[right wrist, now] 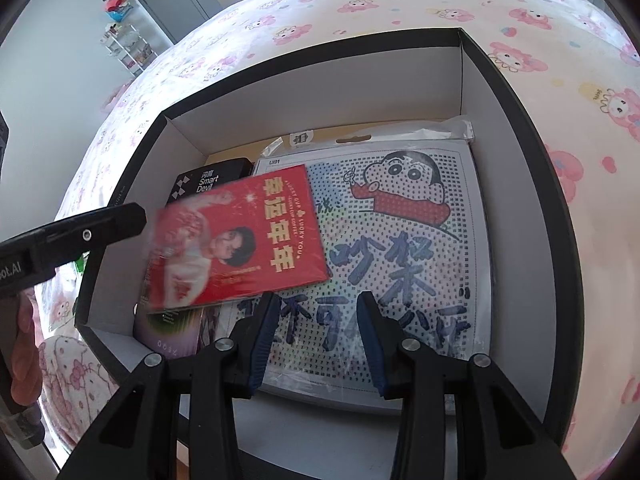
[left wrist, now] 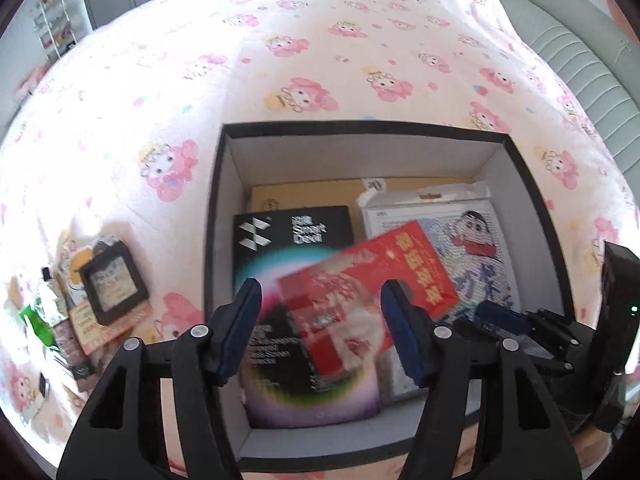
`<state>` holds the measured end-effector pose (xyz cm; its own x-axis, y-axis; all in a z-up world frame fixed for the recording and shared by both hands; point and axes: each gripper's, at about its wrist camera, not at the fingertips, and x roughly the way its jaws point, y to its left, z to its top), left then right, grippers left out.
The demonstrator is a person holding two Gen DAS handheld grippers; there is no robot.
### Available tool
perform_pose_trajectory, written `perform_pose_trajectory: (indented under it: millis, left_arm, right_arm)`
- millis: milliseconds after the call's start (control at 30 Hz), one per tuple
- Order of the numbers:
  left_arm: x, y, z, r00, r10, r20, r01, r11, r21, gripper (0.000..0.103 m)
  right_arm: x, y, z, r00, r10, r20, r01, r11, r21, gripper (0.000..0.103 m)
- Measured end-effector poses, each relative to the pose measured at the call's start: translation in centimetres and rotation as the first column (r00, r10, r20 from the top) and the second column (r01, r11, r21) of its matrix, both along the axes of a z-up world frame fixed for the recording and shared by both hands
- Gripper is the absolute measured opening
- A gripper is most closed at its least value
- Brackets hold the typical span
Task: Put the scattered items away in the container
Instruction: 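Lower the red envelope into the box onto the bead-art bag, then open the left gripper to release the red envelope in the box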
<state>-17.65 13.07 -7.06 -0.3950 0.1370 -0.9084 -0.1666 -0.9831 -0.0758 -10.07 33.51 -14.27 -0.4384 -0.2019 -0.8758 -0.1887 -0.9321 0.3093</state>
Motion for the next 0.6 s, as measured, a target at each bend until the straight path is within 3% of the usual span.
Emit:
perform_pose_trajectory:
  millis: [133, 300, 400, 500, 600]
  left_arm:
    - [-2.3, -0.7, -1.8, 0.998, 0.027, 0.058, -0.026, 0.999, -0.025, 0.043]
    - [-3.9, 0.4, -4.3, 0.993, -0.006, 0.116, 0.010, 0.999, -0.034, 0.032]
    - [-4.7, 1.1, -4.7, 0.994, 0.000, 0.110, 0.009, 0.997, -0.079, 0.032]
    - [-4.7, 1.8, -4.7, 0.992, -0.026, 0.121, 0.036, 0.996, -0.079, 0.032]
    - [-4.6, 2.8, -5.1, 0.989, -0.070, 0.128, 0.080, 0.994, -0.081, 0.032]
  right_arm:
    - [0.1, 0.1, 0.0, 1.000, -0.001, -0.002, 0.001, 1.000, 0.001, 0.037]
    - [0.1, 0.0, -0.1, 1.000, 0.009, 0.000, -0.009, 1.000, 0.002, 0.037]
    - [0.0, -0.3, 0.2, 1.000, 0.020, 0.015, -0.020, 0.999, -0.033, 0.037]
    - [-0.3, -1.7, 0.5, 0.998, 0.069, 0.004, -0.069, 0.996, -0.054, 0.037]
    - [-0.8, -2.5, 0.0, 0.997, 0.078, 0.023, -0.078, 0.997, -0.018, 0.037]
